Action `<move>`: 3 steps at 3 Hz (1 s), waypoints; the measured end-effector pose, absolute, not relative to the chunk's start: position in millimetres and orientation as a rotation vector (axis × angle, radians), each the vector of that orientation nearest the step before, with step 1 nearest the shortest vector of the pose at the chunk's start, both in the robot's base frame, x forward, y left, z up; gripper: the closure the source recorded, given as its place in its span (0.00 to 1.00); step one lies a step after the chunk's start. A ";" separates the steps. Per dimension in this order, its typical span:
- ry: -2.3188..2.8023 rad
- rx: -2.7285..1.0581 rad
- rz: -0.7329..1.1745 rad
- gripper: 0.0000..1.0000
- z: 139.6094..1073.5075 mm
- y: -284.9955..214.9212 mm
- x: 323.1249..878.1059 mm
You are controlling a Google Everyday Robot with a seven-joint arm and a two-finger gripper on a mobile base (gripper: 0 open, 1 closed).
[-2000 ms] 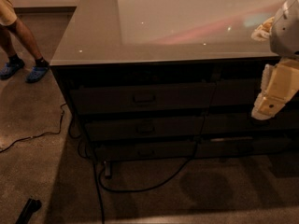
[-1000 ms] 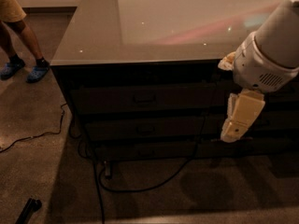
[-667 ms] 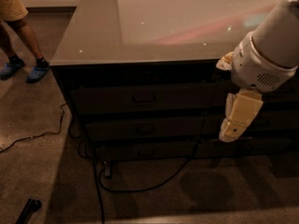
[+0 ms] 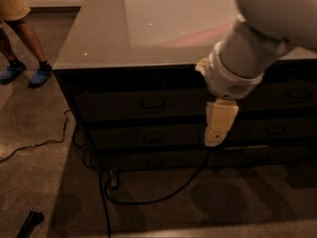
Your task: Open top drawer
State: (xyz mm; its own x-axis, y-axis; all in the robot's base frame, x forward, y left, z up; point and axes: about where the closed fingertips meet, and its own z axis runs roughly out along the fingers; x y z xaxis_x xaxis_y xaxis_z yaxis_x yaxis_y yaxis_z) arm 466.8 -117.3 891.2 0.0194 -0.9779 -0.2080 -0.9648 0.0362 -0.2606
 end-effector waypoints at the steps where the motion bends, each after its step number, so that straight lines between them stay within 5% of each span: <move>1: 1.800 -2.147 -0.103 0.00 881.5 -76.6 491.7; 3: 1.764 -2.171 -0.111 0.00 880.5 -74.8 488.9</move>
Offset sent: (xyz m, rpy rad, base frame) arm 0.0224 0.0366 -0.0088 -0.0406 -0.0389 0.1544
